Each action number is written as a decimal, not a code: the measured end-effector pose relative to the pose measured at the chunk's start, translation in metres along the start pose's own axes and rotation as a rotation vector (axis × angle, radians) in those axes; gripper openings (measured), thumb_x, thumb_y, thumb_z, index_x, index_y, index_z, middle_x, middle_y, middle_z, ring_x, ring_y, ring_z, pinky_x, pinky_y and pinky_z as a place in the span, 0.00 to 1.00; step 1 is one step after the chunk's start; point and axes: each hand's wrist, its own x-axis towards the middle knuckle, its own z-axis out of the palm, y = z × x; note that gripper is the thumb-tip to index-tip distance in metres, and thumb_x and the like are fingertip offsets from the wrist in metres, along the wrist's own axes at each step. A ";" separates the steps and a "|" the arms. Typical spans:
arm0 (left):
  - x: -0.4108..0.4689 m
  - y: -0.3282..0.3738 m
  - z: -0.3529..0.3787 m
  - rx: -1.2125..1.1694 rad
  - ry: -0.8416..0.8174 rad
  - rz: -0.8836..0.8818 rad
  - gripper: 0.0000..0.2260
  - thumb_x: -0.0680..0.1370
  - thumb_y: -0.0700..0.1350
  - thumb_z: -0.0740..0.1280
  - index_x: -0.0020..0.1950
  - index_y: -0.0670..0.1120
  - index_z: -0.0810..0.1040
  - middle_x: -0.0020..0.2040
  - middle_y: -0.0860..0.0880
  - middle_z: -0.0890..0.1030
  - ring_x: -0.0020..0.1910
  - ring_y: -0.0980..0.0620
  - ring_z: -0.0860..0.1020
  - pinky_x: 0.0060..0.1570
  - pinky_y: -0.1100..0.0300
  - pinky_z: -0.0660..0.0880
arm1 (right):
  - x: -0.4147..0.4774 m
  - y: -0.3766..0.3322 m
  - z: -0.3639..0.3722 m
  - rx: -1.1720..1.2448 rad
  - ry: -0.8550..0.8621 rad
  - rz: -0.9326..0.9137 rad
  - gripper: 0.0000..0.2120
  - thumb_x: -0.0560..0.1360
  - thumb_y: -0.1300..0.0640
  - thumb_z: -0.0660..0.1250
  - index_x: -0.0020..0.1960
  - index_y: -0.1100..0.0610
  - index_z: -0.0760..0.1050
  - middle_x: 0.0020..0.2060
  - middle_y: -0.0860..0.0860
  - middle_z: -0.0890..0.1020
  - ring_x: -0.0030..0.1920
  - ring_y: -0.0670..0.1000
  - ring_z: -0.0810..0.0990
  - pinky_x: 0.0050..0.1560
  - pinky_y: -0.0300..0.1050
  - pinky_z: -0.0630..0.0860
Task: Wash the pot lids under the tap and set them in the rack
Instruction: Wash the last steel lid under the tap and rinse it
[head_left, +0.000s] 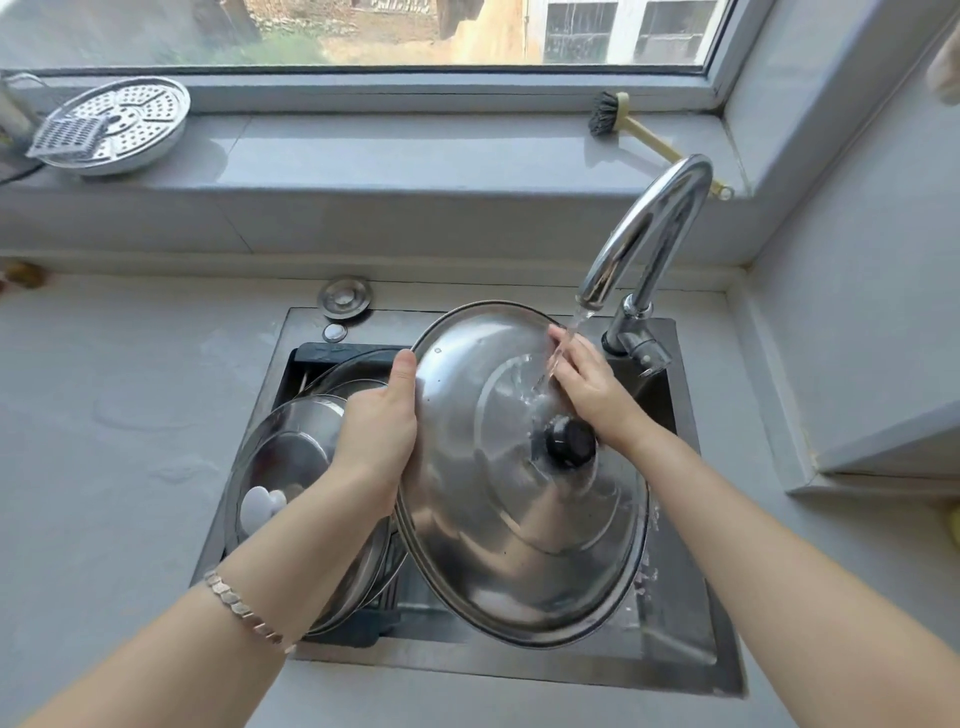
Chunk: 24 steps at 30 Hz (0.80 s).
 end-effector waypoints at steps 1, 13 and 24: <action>0.002 0.000 -0.002 -0.023 0.013 -0.006 0.23 0.79 0.59 0.57 0.33 0.44 0.72 0.33 0.46 0.74 0.34 0.47 0.71 0.36 0.57 0.68 | -0.006 0.010 -0.001 -0.005 0.023 0.103 0.22 0.81 0.54 0.54 0.73 0.56 0.59 0.72 0.50 0.62 0.73 0.47 0.57 0.73 0.42 0.49; -0.005 0.007 0.021 0.068 -0.109 -0.209 0.10 0.80 0.43 0.54 0.44 0.40 0.70 0.35 0.45 0.69 0.31 0.49 0.67 0.32 0.60 0.65 | -0.092 -0.039 -0.016 -0.410 -0.292 0.259 0.19 0.77 0.41 0.55 0.46 0.53 0.78 0.42 0.49 0.82 0.44 0.50 0.79 0.48 0.46 0.74; -0.031 0.016 0.066 -0.324 -0.541 -0.511 0.16 0.81 0.52 0.57 0.48 0.39 0.71 0.44 0.39 0.78 0.38 0.45 0.79 0.29 0.56 0.80 | -0.108 -0.086 -0.042 -0.919 -0.207 0.140 0.13 0.73 0.65 0.55 0.56 0.58 0.67 0.48 0.59 0.79 0.46 0.61 0.76 0.39 0.47 0.68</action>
